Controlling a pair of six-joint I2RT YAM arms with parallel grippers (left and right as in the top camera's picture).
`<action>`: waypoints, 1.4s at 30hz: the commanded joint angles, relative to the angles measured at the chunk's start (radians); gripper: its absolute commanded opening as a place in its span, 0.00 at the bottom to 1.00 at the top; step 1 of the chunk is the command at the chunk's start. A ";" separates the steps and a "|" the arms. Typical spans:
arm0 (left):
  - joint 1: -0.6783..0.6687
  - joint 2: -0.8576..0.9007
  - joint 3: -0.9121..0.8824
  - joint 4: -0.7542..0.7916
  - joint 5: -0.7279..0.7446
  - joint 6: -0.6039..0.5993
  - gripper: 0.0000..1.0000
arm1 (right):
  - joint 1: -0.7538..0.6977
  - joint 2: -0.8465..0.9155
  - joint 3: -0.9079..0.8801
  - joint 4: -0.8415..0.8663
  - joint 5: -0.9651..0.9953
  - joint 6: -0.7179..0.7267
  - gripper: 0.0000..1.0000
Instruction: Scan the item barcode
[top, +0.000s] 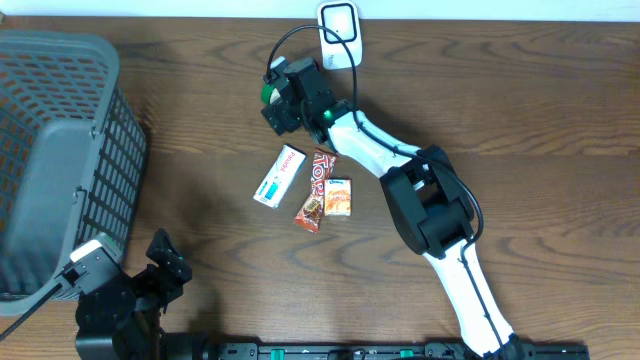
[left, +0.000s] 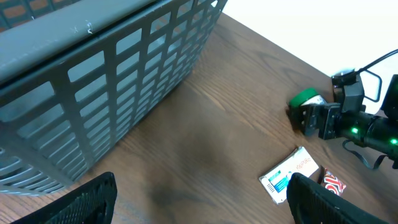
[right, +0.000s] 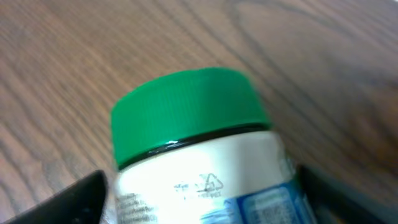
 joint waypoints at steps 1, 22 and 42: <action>0.005 -0.004 0.005 0.000 -0.005 -0.012 0.88 | 0.004 -0.003 0.011 0.000 -0.008 0.026 0.72; 0.005 -0.004 0.005 0.000 -0.005 -0.012 0.88 | -0.019 -0.238 0.101 -0.711 0.003 0.159 0.53; 0.005 -0.004 0.005 0.000 -0.005 -0.012 0.88 | -0.079 -0.243 0.100 -1.295 0.056 0.212 0.56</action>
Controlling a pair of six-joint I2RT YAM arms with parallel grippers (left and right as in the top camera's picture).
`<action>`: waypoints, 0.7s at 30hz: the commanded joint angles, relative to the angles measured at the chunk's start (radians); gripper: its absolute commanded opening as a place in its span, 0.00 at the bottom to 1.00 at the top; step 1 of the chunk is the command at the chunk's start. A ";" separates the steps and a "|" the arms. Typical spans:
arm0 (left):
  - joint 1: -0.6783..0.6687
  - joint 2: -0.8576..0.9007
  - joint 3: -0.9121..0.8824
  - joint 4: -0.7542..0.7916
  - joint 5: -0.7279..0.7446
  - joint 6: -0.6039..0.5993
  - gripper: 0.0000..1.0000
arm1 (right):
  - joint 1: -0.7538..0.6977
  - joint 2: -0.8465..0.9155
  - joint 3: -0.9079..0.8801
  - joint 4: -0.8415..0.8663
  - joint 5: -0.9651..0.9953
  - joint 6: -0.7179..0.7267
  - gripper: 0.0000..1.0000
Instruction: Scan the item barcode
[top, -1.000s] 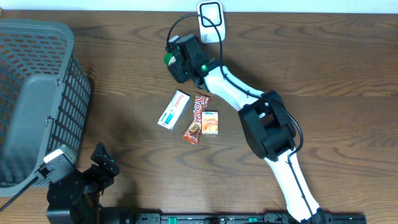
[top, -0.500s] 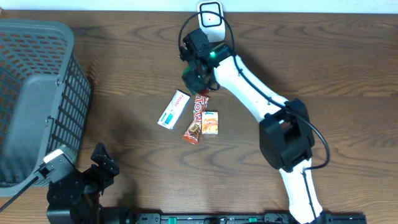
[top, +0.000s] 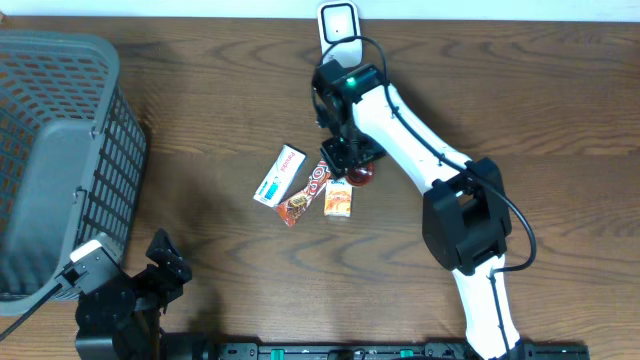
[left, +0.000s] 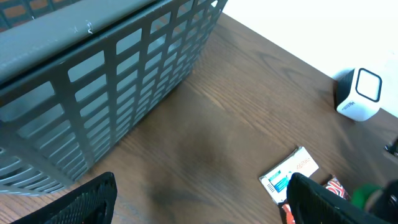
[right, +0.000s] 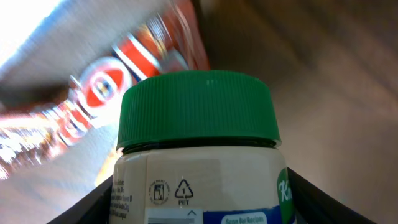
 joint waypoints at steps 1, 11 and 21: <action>0.005 -0.005 0.005 -0.001 -0.005 -0.012 0.88 | -0.052 -0.021 0.016 -0.113 0.117 0.069 0.55; 0.005 -0.005 0.005 -0.001 -0.006 -0.012 0.88 | -0.130 -0.021 0.013 -0.188 0.084 0.084 0.56; 0.005 -0.005 0.005 -0.001 -0.005 -0.012 0.88 | -0.118 -0.021 0.013 0.163 0.034 0.092 0.49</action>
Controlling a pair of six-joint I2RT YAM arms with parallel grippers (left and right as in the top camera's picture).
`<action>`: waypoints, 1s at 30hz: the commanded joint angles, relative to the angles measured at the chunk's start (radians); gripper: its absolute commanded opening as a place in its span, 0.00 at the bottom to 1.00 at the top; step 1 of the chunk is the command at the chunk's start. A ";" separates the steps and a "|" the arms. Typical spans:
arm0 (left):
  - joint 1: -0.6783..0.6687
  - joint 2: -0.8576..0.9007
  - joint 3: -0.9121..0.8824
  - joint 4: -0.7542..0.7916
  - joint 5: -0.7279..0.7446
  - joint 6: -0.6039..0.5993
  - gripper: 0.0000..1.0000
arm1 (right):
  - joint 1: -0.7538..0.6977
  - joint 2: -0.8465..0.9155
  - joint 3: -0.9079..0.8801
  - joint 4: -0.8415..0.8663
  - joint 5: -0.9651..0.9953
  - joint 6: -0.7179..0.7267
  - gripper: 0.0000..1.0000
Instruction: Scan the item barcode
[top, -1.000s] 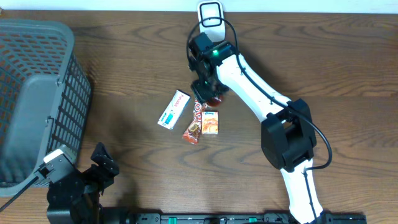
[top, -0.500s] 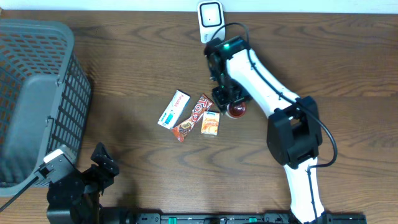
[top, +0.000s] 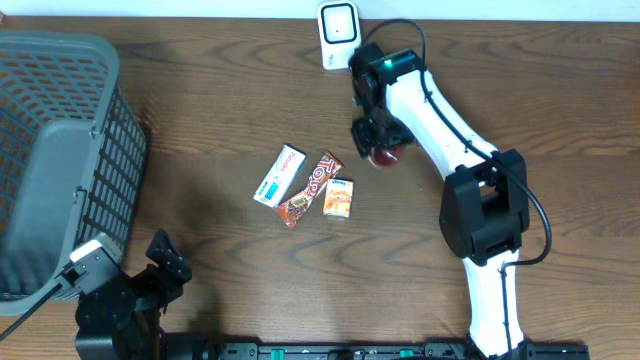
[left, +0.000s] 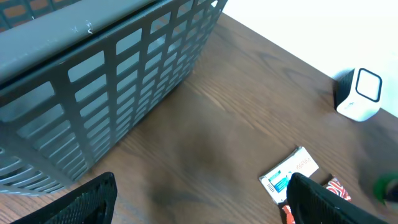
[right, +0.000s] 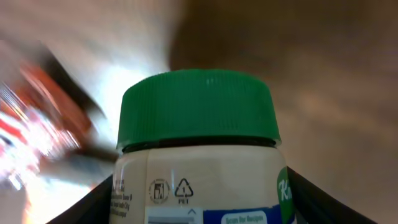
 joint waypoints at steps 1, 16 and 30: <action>0.005 -0.004 0.005 0.000 -0.005 -0.012 0.88 | 0.016 -0.021 0.012 0.095 -0.039 0.015 0.48; 0.005 -0.004 0.005 0.000 -0.006 -0.012 0.88 | 0.053 -0.010 -0.290 0.394 0.006 0.132 0.41; 0.005 -0.004 0.005 0.000 -0.005 -0.012 0.88 | 0.077 -0.128 -0.164 0.140 -0.003 0.131 0.99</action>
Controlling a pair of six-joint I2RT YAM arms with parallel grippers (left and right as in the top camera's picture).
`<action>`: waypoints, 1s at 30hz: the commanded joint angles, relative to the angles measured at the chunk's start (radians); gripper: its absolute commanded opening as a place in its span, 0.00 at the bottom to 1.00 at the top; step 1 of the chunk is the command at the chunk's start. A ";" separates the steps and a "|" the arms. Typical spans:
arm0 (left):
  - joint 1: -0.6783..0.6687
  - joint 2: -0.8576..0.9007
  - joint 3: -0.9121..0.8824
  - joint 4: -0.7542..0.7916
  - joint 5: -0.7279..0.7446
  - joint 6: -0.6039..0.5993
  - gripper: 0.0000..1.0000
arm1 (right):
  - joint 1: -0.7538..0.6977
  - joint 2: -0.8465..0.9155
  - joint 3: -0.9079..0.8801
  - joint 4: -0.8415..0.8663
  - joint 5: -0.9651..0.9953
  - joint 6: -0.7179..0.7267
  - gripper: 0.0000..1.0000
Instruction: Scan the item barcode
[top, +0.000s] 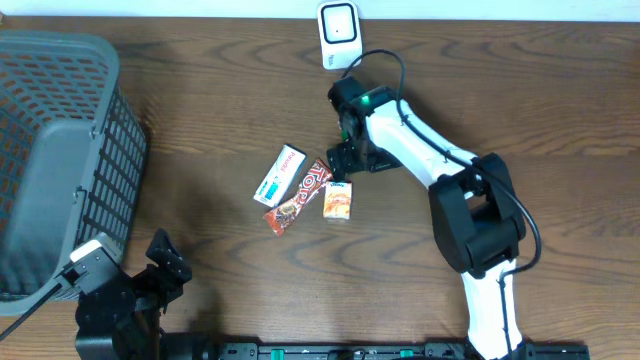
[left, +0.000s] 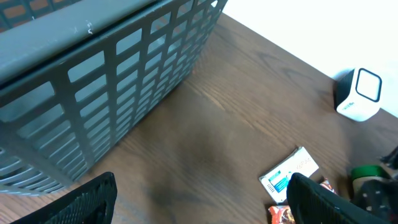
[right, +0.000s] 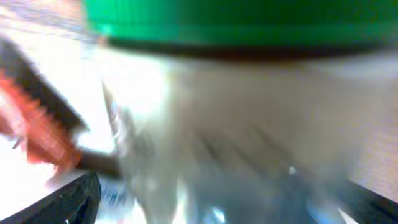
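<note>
My right gripper (top: 347, 153) is shut on a white jar with a green lid (right: 236, 15), just above the snacks on the table. The jar (right: 236, 137) fills the right wrist view as a blur, and its lid (left: 365, 172) also shows in the left wrist view. The white scanner (top: 338, 22) stands at the table's far edge, well beyond the jar. My left gripper (left: 199, 208) is open near the front left corner, holding nothing.
A white and blue box (top: 279, 175), a red candy bar (top: 297, 197) and an orange packet (top: 338, 200) lie mid-table beside the right gripper. A grey mesh basket (top: 45, 150) stands at the left.
My right gripper, with the jar, has moved left and toward the front, from below and right of the scanner to right beside the snacks. The candy bar lies slightly shifted. The left arm is unmoved.
My right gripper first held the jar left of the scanner. Then it was low over the snacks, and the candy bar had turned. Then the jar was right of the snacks, nearer the scanner. Now it is back at the snacks.
</note>
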 joint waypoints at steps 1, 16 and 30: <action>0.005 -0.004 0.005 -0.001 -0.006 -0.012 0.88 | -0.017 -0.075 0.137 -0.060 0.000 -0.005 0.99; 0.005 -0.004 0.005 -0.001 -0.005 -0.012 0.88 | -0.065 0.121 0.225 0.087 -0.048 -0.047 0.99; 0.005 -0.004 0.005 -0.001 -0.006 -0.012 0.88 | -0.065 0.140 0.242 0.169 -0.052 -0.032 0.94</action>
